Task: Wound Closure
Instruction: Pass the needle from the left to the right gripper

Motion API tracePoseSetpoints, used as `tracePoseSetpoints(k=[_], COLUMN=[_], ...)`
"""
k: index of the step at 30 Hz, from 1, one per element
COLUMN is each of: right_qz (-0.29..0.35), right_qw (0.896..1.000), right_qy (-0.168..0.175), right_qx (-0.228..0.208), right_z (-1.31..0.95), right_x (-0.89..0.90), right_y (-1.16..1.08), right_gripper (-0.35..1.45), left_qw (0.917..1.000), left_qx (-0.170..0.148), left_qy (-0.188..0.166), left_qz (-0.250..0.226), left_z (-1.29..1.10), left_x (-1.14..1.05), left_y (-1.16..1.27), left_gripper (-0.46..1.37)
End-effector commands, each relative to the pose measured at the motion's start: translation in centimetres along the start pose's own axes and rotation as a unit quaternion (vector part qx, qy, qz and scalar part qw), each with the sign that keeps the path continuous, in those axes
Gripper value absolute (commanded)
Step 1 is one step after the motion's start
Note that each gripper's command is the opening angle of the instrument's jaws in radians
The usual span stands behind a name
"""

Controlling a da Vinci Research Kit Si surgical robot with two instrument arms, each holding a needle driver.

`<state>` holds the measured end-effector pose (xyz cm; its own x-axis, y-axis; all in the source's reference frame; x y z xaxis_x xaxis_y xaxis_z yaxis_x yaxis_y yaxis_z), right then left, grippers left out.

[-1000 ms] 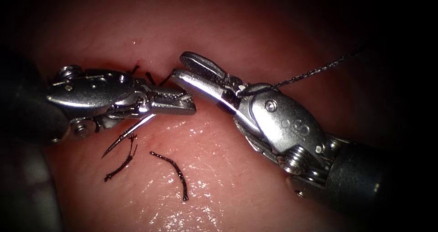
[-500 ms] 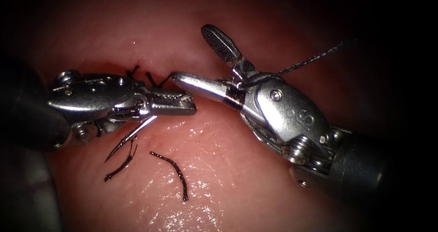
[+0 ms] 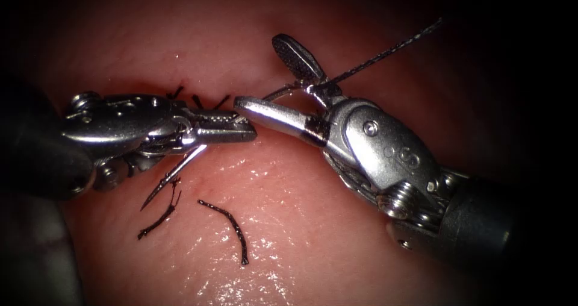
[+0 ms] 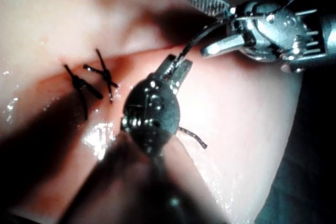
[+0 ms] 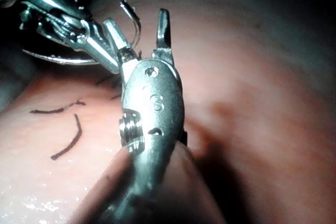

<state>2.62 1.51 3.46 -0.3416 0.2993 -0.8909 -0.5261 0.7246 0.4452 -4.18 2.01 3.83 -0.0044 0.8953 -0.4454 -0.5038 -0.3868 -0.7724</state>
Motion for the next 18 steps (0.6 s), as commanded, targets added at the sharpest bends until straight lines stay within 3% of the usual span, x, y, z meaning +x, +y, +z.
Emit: tracePoseSetpoints(k=[1, 13, 16, 18], right_qz=[0.0, -0.002, -0.002, -0.005], right_qw=[1.0, 1.0, 1.0, 1.0], right_qy=[0.0, -0.002, -0.003, -0.003], right_qx=[0.0, -0.005, -0.006, -0.005], right_z=[0.0, -0.01, -0.03, -0.04], right_x=[0.0, -0.03, -0.03, -0.03], right_y=[0.0, 0.02, 0.03, 0.02], right_gripper=[0.96, 0.88, 0.77, 0.55], left_qw=[1.0, 0.9999, 0.9999, 0.9999], left_qx=[-0.008, -0.008, -0.008, -0.008], left_qy=[0.002, 0.009, 0.011, 0.011], left_qz=[0.0, -0.004, -0.004, -0.004], left_z=[0.01, 0.03, 0.03, 0.03], left_x=[-0.01, -0.02, -0.02, -0.03], left_y=[0.0, 0.03, 0.04, 0.04], left_gripper=[-0.35, -0.35, -0.35, -0.35])
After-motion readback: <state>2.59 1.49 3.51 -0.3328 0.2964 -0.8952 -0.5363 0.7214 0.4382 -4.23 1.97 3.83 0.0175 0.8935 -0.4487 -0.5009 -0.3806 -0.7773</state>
